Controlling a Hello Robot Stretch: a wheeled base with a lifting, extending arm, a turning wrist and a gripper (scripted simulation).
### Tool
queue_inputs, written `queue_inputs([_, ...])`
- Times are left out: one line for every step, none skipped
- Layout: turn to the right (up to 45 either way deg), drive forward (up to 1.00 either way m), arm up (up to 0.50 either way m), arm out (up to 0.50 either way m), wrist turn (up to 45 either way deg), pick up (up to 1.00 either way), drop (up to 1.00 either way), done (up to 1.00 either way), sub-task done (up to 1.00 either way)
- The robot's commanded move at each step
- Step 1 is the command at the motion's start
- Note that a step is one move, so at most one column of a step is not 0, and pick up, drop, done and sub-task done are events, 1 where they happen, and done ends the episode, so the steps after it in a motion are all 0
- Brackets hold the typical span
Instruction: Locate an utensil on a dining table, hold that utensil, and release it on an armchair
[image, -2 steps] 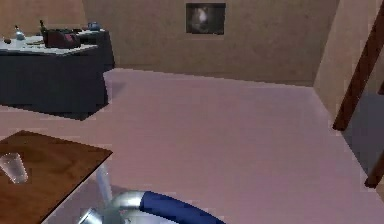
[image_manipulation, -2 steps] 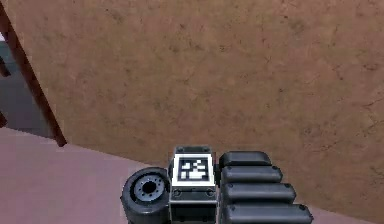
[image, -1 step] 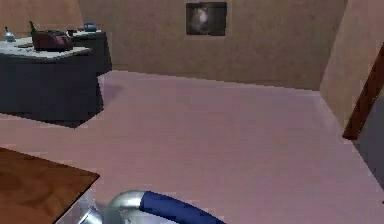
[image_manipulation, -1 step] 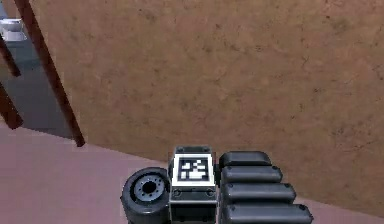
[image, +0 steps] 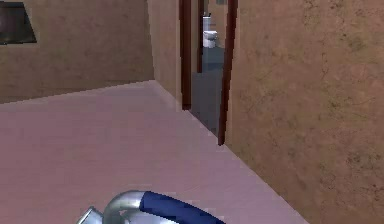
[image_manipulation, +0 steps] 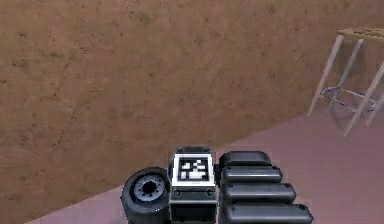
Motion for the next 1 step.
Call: queue_inputs([45.0,0.0,0.0,0.0,0.0,0.0,0.0,0.0,0.0])
